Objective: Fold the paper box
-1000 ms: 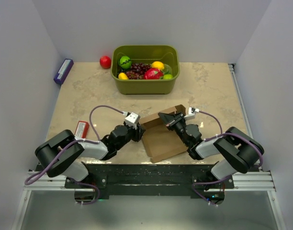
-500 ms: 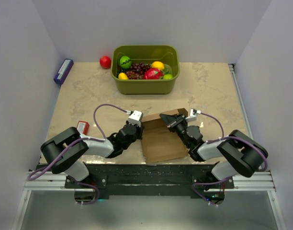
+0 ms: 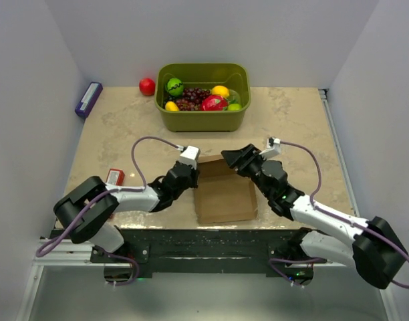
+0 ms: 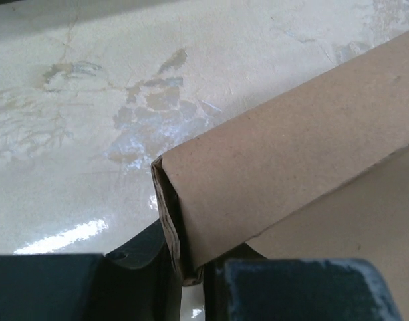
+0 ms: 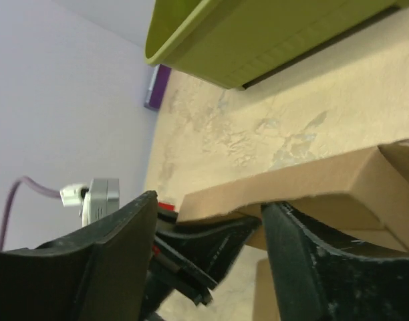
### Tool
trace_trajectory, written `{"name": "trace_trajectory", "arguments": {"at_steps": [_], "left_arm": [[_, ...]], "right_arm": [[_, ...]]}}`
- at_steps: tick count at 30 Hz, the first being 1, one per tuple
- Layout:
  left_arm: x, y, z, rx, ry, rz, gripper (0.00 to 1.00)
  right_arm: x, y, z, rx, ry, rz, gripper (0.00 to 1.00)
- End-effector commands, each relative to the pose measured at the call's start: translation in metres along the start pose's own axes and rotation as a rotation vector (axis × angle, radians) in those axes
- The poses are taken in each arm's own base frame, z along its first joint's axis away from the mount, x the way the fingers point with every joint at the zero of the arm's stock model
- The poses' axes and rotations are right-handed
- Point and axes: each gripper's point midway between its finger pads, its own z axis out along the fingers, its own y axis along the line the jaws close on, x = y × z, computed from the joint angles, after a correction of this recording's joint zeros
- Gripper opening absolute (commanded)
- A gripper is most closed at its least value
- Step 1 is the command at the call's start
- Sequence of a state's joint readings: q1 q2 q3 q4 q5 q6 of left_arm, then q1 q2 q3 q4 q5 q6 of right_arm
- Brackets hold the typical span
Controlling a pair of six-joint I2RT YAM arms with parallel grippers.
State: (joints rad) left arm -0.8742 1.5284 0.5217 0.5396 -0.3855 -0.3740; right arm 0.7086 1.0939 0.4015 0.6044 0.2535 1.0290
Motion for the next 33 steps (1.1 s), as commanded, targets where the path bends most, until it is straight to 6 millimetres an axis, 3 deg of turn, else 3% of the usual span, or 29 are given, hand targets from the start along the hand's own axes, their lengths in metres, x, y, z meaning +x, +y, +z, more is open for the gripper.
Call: {"name": "trace_trajectory", "arguments": {"at_steps": [1, 2, 4, 7, 16, 22, 27, 32, 33], "left_arm": [[-0.01, 0.018, -0.001, 0.02, 0.044, 0.033, 0.0], [-0.015, 0.019, -0.003, 0.03, 0.036, 0.039, 0.0], [-0.015, 0.024, -0.006, 0.054, 0.036, 0.076, 0.0], [-0.017, 0.029, -0.007, 0.077, 0.059, 0.097, 0.0], [-0.023, 0.025, -0.011, 0.137, 0.114, 0.083, 0.0], [-0.025, 0.023, -0.014, 0.163, 0.116, 0.066, 0.0], [-0.024, 0.023, -0.013, 0.164, 0.121, 0.059, 0.0], [-0.023, 0.023, -0.012, 0.163, 0.123, 0.055, 0.0], [-0.024, 0.023, -0.012, 0.163, 0.118, 0.054, 0.0]], "right_arm": [[-0.029, 0.007, -0.011, 0.109, 0.005, -0.258, 0.73], [-0.027, -0.003, -0.017, 0.155, 0.04, -0.302, 0.73], [-0.04, 0.001, -0.025, 0.171, 0.027, -0.368, 0.74], [-0.044, -0.003, -0.039, 0.188, 0.056, -0.445, 0.75], [-0.042, -0.054, -0.061, 0.329, 0.098, -0.619, 0.76], [-0.026, -0.078, -0.057, 0.353, 0.134, -0.666, 0.76], [-0.01, -0.082, -0.049, 0.317, 0.173, -0.652, 0.75], [-0.005, -0.083, -0.041, 0.3, 0.174, -0.65, 0.7], [-0.004, -0.086, -0.04, 0.307, 0.176, -0.65, 0.65]]}}
